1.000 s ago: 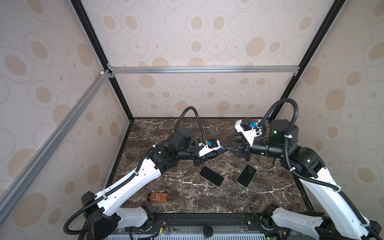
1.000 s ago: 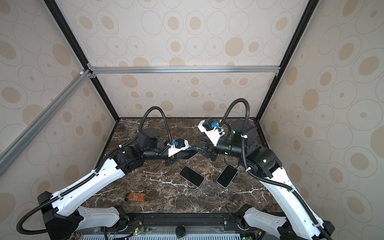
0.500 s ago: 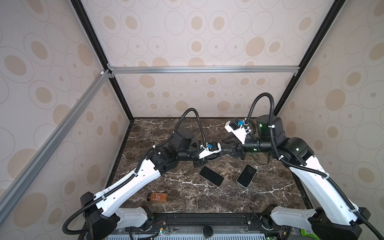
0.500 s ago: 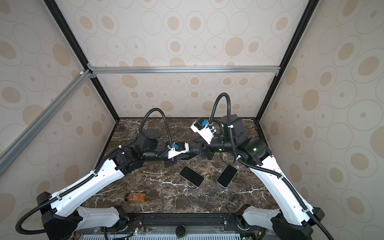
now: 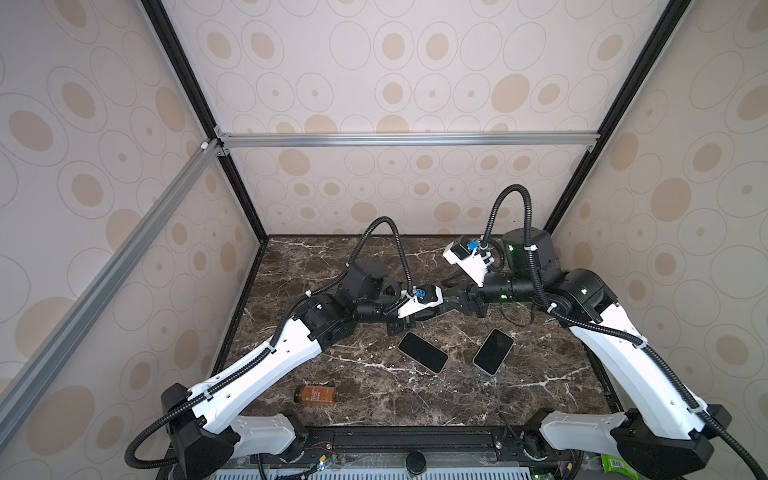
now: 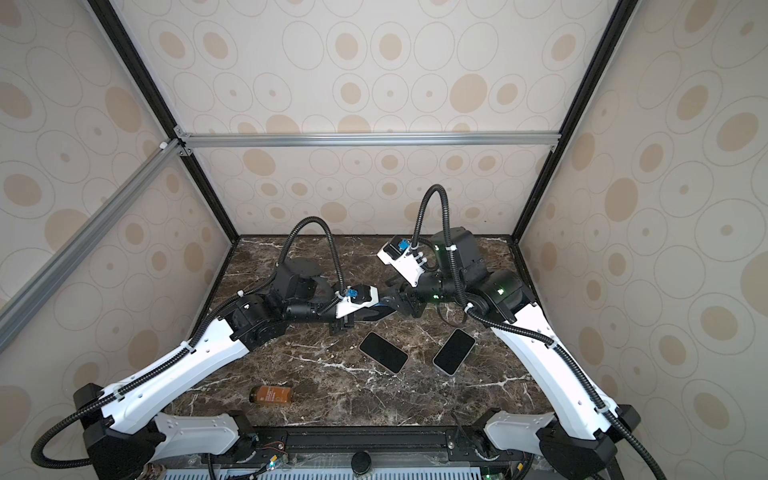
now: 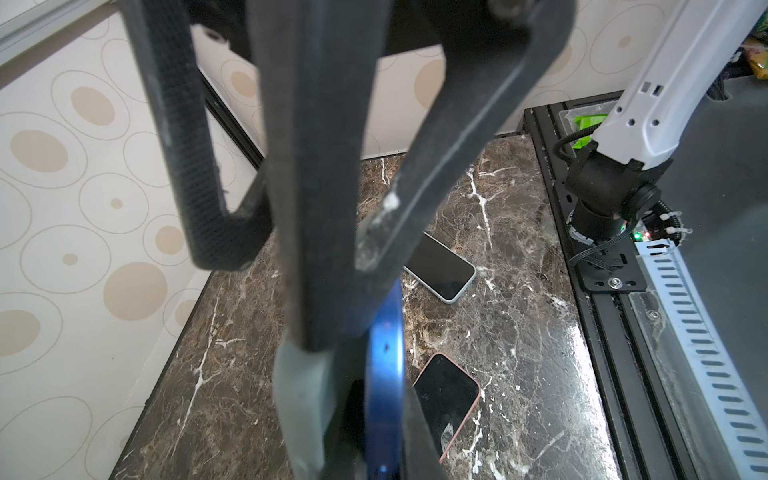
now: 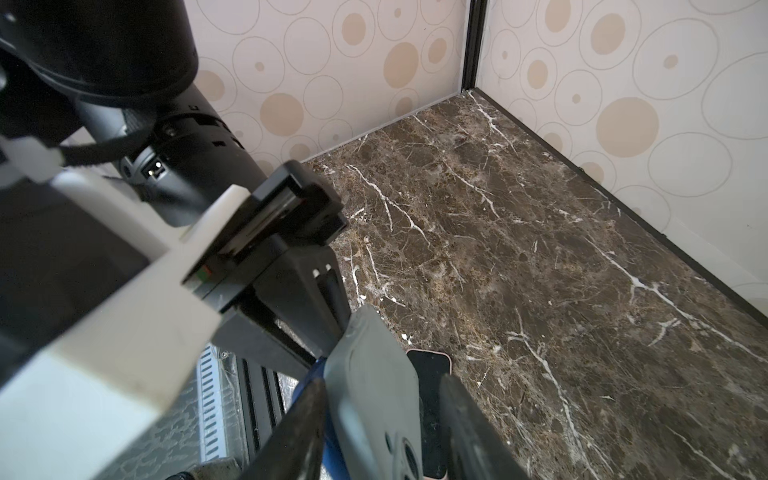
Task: Take the phone out of the phone case
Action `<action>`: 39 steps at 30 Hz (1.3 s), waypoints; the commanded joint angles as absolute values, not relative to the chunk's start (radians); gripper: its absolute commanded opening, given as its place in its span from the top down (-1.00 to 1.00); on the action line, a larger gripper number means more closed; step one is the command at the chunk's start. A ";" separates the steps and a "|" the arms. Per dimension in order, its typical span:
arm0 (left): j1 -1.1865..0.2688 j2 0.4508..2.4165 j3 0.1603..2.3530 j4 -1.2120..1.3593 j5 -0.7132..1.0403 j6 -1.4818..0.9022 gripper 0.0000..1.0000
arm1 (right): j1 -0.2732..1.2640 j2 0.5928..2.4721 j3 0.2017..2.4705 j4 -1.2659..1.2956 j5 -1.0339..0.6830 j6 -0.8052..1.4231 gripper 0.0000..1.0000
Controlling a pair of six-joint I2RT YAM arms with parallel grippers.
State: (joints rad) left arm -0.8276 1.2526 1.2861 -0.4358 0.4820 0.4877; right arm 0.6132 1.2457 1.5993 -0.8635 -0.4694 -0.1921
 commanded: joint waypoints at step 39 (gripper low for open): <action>-0.839 1.172 1.294 -0.279 0.456 0.476 1.00 | 0.553 1.367 1.694 -1.041 -0.619 -0.157 0.92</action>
